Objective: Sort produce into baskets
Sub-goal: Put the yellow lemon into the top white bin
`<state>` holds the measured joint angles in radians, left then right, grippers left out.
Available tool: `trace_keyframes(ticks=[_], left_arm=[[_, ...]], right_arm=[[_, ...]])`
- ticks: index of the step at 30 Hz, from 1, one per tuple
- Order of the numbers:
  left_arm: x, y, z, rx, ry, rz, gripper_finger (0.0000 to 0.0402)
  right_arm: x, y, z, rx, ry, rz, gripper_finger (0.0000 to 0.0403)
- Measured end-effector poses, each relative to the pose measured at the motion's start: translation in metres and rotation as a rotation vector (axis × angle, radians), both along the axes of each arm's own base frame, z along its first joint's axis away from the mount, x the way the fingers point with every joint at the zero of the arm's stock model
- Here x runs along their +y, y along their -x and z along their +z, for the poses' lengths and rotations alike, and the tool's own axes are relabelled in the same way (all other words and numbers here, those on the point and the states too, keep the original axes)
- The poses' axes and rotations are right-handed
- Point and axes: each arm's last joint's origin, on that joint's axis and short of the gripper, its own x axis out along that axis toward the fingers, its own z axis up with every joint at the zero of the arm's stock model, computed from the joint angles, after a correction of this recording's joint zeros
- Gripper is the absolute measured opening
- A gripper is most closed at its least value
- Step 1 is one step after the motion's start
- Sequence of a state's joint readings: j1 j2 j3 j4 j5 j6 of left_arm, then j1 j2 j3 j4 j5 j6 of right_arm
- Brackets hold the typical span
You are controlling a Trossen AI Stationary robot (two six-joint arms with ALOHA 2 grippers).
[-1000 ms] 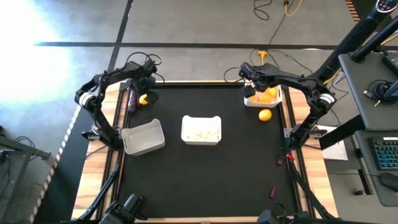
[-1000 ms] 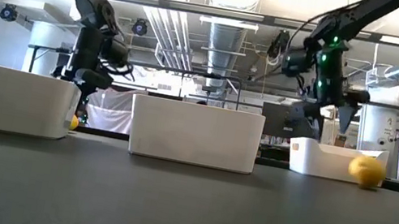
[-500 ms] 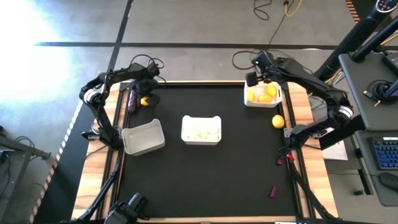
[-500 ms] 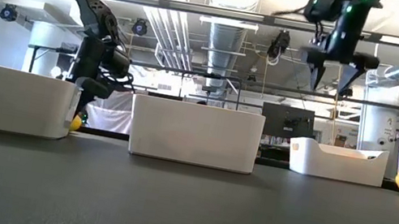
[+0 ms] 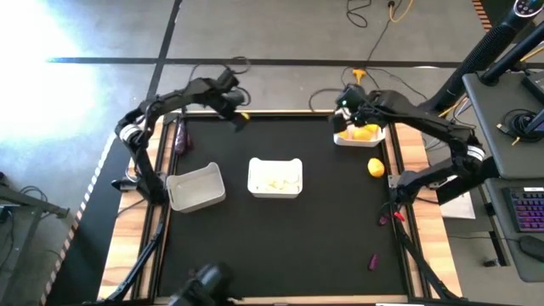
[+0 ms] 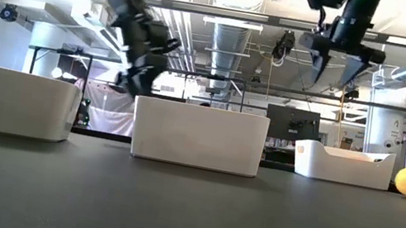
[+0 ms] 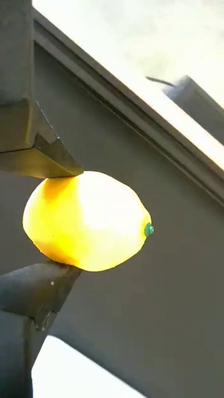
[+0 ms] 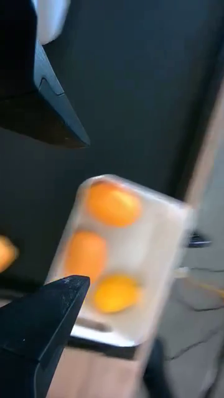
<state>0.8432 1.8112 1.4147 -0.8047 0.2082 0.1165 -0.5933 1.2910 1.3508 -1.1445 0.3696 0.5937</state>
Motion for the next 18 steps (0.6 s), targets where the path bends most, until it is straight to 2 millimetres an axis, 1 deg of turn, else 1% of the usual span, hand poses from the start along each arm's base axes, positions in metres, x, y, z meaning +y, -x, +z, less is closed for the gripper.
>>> trace_keyframes(ticks=[2,5,8,11,13,15,18], left_arm=[[-0.004,-0.021,0.001,-0.018,-0.003,-0.053,0.0181],[-0.008,-0.056,-0.005,-0.04,-0.023,-0.129,0.0181],[-0.01,-0.092,-0.021,-0.039,-0.021,-0.19,0.0181],[-0.009,-0.122,-0.038,-0.023,0.004,-0.209,0.0182],[-0.004,-0.138,-0.044,-0.037,0.012,-0.191,0.0182],[0.001,-0.149,-0.049,-0.056,0.027,-0.179,0.0182],[0.008,-0.159,-0.059,-0.051,0.065,-0.158,0.0183]], right_arm=[[0.006,0.002,-0.008,0.06,-0.074,-0.023,0.0343],[0.016,0.008,-0.019,0.165,-0.164,-0.094,0.0343],[0.026,0.012,-0.029,0.237,-0.241,-0.124,0.0343],[0.034,0.014,-0.041,0.269,-0.323,-0.135,0.0343],[0.037,0.017,-0.052,0.292,-0.36,-0.153,0.0343],[0.04,0.021,-0.065,0.329,-0.388,-0.178,0.0343],[0.042,0.029,-0.088,0.364,-0.497,-0.203,0.0343]])
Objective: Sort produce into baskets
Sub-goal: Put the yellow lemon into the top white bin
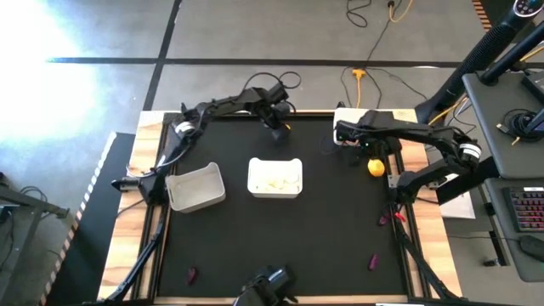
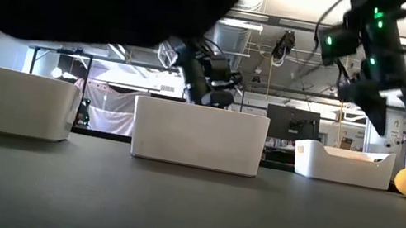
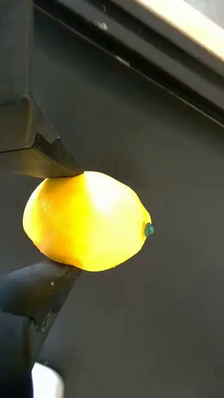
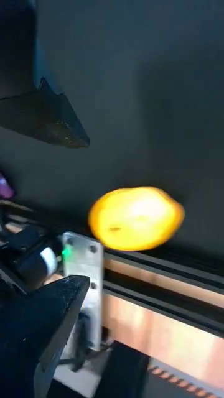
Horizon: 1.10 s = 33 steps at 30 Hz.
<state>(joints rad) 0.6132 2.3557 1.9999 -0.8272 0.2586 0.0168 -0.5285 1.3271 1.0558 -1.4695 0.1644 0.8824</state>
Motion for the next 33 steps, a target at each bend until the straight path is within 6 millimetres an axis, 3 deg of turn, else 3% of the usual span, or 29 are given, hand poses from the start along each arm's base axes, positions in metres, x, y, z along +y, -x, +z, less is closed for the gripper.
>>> trace_keyframes(ticks=[9,18,23,29,33], left_arm=[[0.002,-0.003,-0.008,0.026,0.035,-0.001,0.0196],[0.001,0.001,-0.014,0.062,0.043,-0.003,0.0282],[0.002,0.003,0.008,0.012,0.022,-0.008,0.0308],[0.004,0.01,0.053,-0.077,-0.047,-0.016,0.0311],[0.008,0.025,0.083,-0.124,-0.097,-0.008,0.0311]], right_arm=[[0.003,0.012,-0.046,0.043,-0.071,0.011,0.0343],[-0.007,0.027,-0.079,0.093,-0.055,-0.042,0.0338],[-0.014,0.029,-0.094,0.132,-0.109,-0.029,0.0322],[-0.021,0.028,-0.112,0.169,-0.159,-0.018,0.0289],[-0.024,0.023,-0.112,0.164,-0.181,-0.007,0.0255]])
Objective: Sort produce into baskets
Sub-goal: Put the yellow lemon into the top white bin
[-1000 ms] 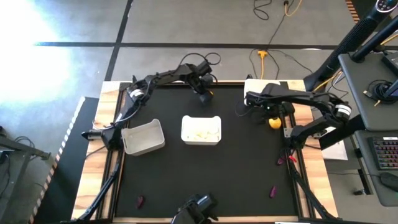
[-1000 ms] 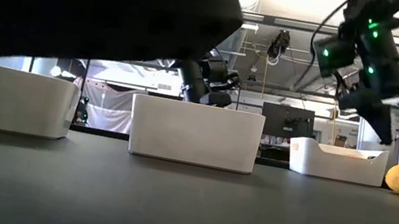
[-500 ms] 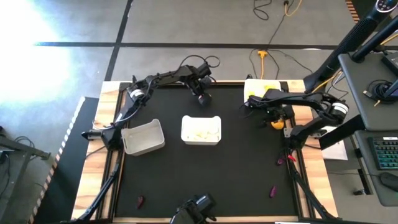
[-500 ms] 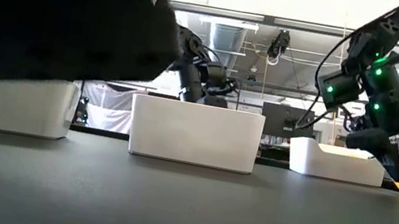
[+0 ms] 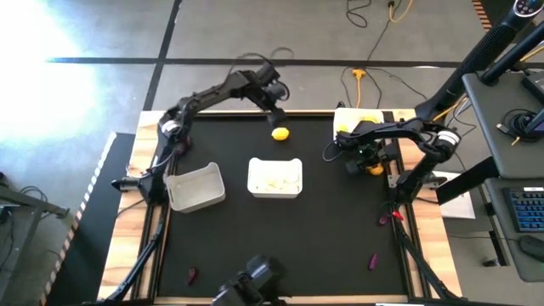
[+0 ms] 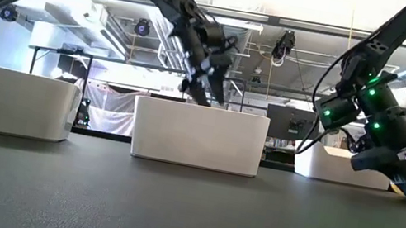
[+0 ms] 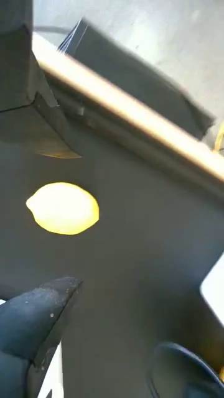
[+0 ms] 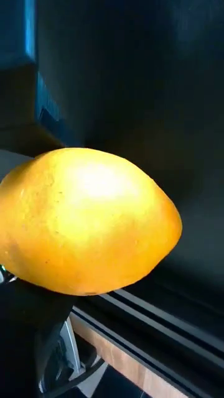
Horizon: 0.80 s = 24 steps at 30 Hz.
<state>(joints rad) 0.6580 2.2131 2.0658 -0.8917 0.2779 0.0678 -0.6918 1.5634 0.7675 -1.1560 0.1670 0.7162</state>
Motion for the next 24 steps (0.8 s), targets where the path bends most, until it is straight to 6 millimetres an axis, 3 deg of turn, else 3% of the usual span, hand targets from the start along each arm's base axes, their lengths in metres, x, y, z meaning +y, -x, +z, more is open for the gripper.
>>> trace_keyframes(ticks=[3,7,11,15,19,24], left_arm=[[0.004,0.016,0.027,-0.043,-0.047,0.018,0.0311],[0.018,0.042,0.052,-0.084,-0.097,0.068,0.0311],[0.028,0.068,0.072,-0.106,-0.141,0.106,0.0311],[0.025,0.088,0.089,-0.113,-0.144,0.123,0.0311],[0.012,0.099,0.115,-0.165,-0.19,0.101,0.0311],[0.0,0.108,0.126,-0.175,-0.212,0.083,0.0311]], right_arm=[[-0.003,-0.007,0.013,-0.064,-0.035,-0.023,0.023],[-0.009,-0.027,0.058,-0.225,-0.028,-0.039,0.0227],[-0.022,-0.047,0.114,-0.406,0.196,0.014,0.0229],[-0.048,-0.049,0.151,-0.433,0.436,0.037,0.024],[-0.076,-0.043,0.155,-0.447,0.501,-0.007,0.0234],[-0.108,-0.041,0.12,-0.409,0.45,-0.009,0.0235]])
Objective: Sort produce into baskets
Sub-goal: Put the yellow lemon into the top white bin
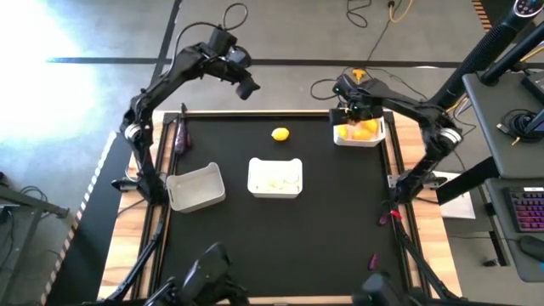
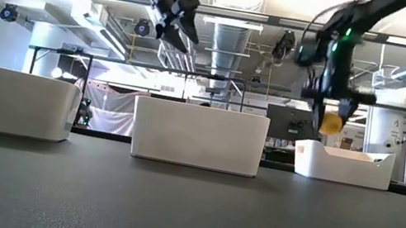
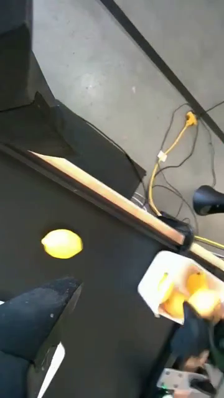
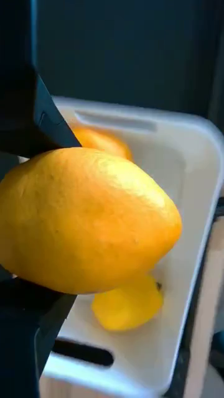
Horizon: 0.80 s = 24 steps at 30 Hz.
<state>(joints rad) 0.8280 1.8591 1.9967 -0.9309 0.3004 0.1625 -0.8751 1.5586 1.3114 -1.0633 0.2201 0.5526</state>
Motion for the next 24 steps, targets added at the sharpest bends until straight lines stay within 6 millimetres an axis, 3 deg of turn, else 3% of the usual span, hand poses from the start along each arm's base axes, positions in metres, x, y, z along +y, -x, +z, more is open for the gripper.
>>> trace_keyframes(ticks=[5,8,10,16,19,24], left_arm=[[-0.01,0.011,-0.007,0.025,0.015,-0.006,0.0311],[-0.021,0.021,-0.015,0.038,0.027,-0.004,0.0311],[-0.031,0.03,-0.015,0.027,0.015,-0.004,0.0311],[-0.065,0.061,-0.015,-0.002,-0.024,-0.01,0.0311],[-0.08,0.074,-0.015,-0.02,-0.047,-0.013,0.0311],[-0.1,0.09,-0.016,-0.071,-0.066,-0.026,0.0311]], right_arm=[[-0.026,-0.005,-0.048,0.083,-0.102,-0.011,0.027],[-0.033,-0.01,-0.064,0.118,-0.158,0.011,0.0296],[-0.036,-0.012,-0.065,0.134,-0.182,0.024,0.0313],[-0.036,-0.023,-0.018,0.096,-0.177,-0.005,0.0343],[-0.029,-0.042,0.016,0.016,-0.075,0.033,0.0346],[-0.008,-0.095,0.047,-0.123,0.157,0.395,0.0342]])
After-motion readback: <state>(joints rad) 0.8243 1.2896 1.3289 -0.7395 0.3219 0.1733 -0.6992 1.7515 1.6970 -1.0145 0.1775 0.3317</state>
